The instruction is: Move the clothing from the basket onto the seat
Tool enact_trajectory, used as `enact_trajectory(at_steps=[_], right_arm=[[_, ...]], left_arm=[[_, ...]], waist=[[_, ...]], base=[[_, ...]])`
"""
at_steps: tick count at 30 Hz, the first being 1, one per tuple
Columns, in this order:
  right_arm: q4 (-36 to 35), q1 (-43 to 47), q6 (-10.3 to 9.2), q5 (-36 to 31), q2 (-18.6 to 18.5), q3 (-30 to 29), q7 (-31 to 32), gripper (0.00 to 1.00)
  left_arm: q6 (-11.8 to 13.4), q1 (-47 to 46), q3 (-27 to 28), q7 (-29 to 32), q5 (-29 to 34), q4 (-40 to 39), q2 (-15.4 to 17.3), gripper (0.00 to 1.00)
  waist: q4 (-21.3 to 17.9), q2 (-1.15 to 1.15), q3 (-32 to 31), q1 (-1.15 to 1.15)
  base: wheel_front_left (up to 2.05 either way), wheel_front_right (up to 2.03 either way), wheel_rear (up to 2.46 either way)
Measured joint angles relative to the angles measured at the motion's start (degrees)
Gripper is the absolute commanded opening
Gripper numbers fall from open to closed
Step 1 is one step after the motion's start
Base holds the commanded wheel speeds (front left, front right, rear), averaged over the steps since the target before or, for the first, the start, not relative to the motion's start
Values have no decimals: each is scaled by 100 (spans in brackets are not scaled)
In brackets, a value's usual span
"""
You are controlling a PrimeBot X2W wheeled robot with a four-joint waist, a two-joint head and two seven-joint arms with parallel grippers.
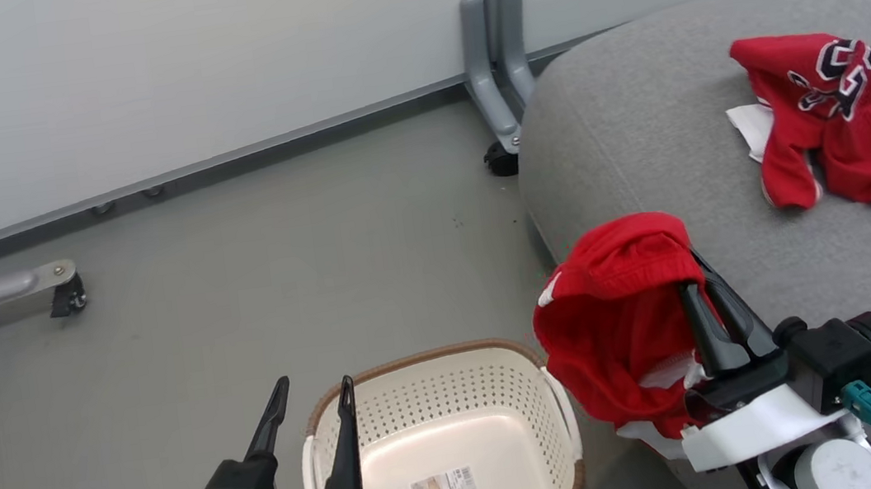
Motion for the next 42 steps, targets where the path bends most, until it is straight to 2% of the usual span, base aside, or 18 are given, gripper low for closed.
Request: enact_trajectory(at_steps=[15,22,27,34,36,42], right_arm=[[-289,62,0,231,-4,-244,0,0],[-454,-105,0,198,-9,-348,0,0],[-798,-793,0,253,-12,-675,0,0],[-1137,-2434,0,290,-15,-1262,-1,0],[-1070,-3023,1,515,-45,-1505,-1,0],[-481,-4482,-1,926,-827,-1991,-1,0]], left_arm=[[-100,-48,37,1,190,88,-18,100],[-152,-242,-26,5,285,82,53,100],[-249,-500,-146,149,383,-7,147,100],[-357,-1024,-177,346,530,-333,358,100],[-398,-1184,-177,401,561,-420,443,100],[-424,-1655,-147,510,627,-670,556,100]], waist=[[-1554,0,161,0],[-2113,0,381,0],[-2264,0,719,0],[-2229,0,1369,0],[-2156,0,1602,0],[-1830,0,2335,1]], base=[[0,0,0],[0,0,0],[0,0,0],[0,0,0],[0,0,0],[0,0,0]])
